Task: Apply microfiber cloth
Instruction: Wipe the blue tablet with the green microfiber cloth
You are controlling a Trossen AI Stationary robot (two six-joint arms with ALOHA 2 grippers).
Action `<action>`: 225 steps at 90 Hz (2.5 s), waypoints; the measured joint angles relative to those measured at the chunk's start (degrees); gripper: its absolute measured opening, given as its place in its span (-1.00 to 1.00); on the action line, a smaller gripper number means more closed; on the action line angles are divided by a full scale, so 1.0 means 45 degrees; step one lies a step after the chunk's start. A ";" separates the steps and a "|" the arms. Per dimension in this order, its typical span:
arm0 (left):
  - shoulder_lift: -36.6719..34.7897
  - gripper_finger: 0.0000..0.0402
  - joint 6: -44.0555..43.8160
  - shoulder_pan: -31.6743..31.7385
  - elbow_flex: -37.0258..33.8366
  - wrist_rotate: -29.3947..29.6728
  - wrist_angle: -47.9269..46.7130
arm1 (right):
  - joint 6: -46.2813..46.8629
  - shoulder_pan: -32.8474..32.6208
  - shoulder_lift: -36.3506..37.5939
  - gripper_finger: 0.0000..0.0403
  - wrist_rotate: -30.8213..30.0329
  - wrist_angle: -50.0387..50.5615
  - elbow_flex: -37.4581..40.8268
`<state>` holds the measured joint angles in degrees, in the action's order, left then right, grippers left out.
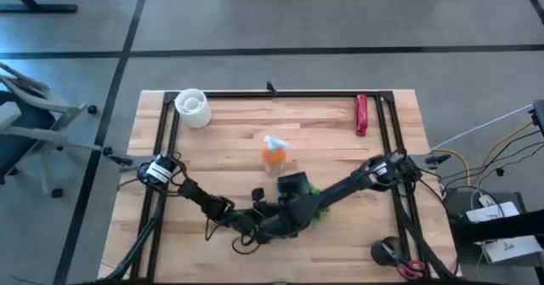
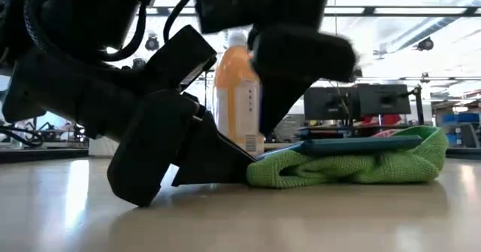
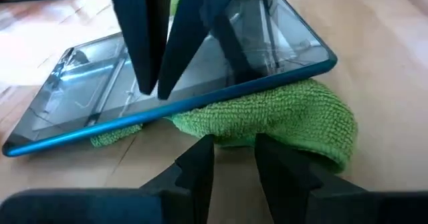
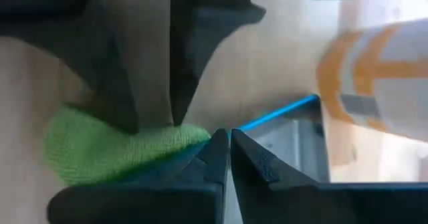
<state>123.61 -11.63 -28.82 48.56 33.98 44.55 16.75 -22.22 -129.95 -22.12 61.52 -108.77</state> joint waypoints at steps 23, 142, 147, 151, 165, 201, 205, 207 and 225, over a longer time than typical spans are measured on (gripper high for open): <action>-0.0024 -0.51 0.0082 0.0015 -0.0005 0.0103 -0.0396 | -0.0841 0.0256 0.0004 -1.00 0.1025 -0.1193 0.0126; -0.1972 -0.81 -0.1575 0.0714 -0.3857 0.1031 0.2074 | -0.1013 0.1034 0.0019 -1.00 0.1867 -0.0991 0.0945; -0.1972 -0.81 -0.1576 0.0714 -0.3857 0.1035 0.2074 | -0.0849 0.1158 0.0019 -1.00 0.1917 -0.0589 0.1000; -0.1972 -0.81 -0.1579 0.0714 -0.3857 0.1039 0.2074 | -0.0651 0.1202 0.0019 -1.00 0.1778 -0.0146 0.1001; -0.1972 -0.83 -0.1580 0.0714 -0.3852 0.1044 0.2040 | 0.0310 0.1116 0.0352 -1.00 0.0955 0.1798 0.1010; -0.1977 -0.85 -0.1628 0.0729 -0.3833 0.1049 0.2031 | 0.1901 0.0253 0.1046 -1.00 0.0686 0.3322 0.1209; -0.1977 -0.85 -0.1590 0.0732 -0.3829 0.1053 0.2089 | 0.1706 0.0189 0.1129 -1.00 0.0460 0.2823 0.1209; -0.1977 -0.85 -0.1557 0.0741 -0.3811 0.1053 0.2086 | 0.1562 0.0185 0.1155 -1.00 0.0372 0.2551 0.1209; -0.1972 -0.85 -0.1526 0.0772 -0.3648 0.1103 0.1996 | 0.0615 0.0727 0.1160 -1.00 0.0813 0.1140 0.1685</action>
<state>114.74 -18.50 -25.34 32.14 38.94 53.53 19.52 -18.95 -124.73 -18.46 66.65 -101.19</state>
